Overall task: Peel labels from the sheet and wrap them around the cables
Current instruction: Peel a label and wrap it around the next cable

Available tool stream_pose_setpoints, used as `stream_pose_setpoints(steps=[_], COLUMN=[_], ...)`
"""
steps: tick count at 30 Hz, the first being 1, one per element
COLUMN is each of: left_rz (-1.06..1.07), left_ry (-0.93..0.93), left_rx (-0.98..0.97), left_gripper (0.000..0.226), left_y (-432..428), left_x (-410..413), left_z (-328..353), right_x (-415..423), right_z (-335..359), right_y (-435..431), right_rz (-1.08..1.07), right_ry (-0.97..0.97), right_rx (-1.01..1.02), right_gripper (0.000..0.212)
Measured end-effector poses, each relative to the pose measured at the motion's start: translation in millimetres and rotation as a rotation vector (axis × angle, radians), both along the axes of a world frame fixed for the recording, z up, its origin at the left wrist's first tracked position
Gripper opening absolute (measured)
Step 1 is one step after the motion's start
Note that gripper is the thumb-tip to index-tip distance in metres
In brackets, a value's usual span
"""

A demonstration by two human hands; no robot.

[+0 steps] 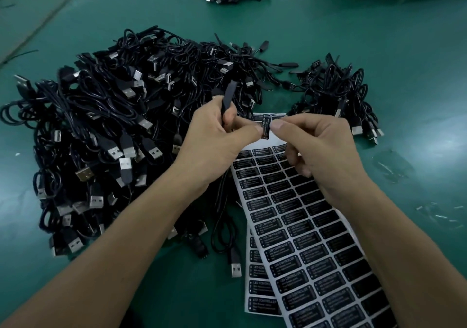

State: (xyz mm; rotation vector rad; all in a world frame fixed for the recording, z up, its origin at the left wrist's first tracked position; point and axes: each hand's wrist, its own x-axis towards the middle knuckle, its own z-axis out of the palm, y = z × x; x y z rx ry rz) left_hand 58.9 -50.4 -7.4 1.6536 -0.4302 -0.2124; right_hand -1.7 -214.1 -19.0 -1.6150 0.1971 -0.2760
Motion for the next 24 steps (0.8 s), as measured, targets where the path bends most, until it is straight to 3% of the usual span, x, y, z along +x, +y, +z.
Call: stream_pose_setpoints(steps=[6,11,15,18,24], left_rz=[-0.075,0.019,0.081,0.129,0.146], left_ry=[-0.019,-0.045,-0.003,-0.008,-0.022], left_rx=[0.016,0.086,0.113,0.072,0.009], left_gripper=[0.045,0.029,0.043,0.044,0.039], left_y=[-0.8,-1.7,-0.4,-0.9,-3.5], left_x=[-1.8,-4.4,-4.2,-4.2,-4.2], left_z=[0.0,-0.2,2.5,5.3,7.8], right_x=[1.3,0.7,-1.5,-2.0,1.2], right_z=[1.8,3.9,7.4,5.9,-4.0], right_y=[-1.1,-0.6,-2.7,0.3,-0.9], right_rz=[0.026,-0.069,-0.066,0.04,-0.04], right_ry=[-0.016,-0.059,-0.03,0.003,0.077], right_rx=[-0.003,-0.03,0.119,0.127,-0.163], right_gripper=[0.016,0.02,0.024,0.011,0.016])
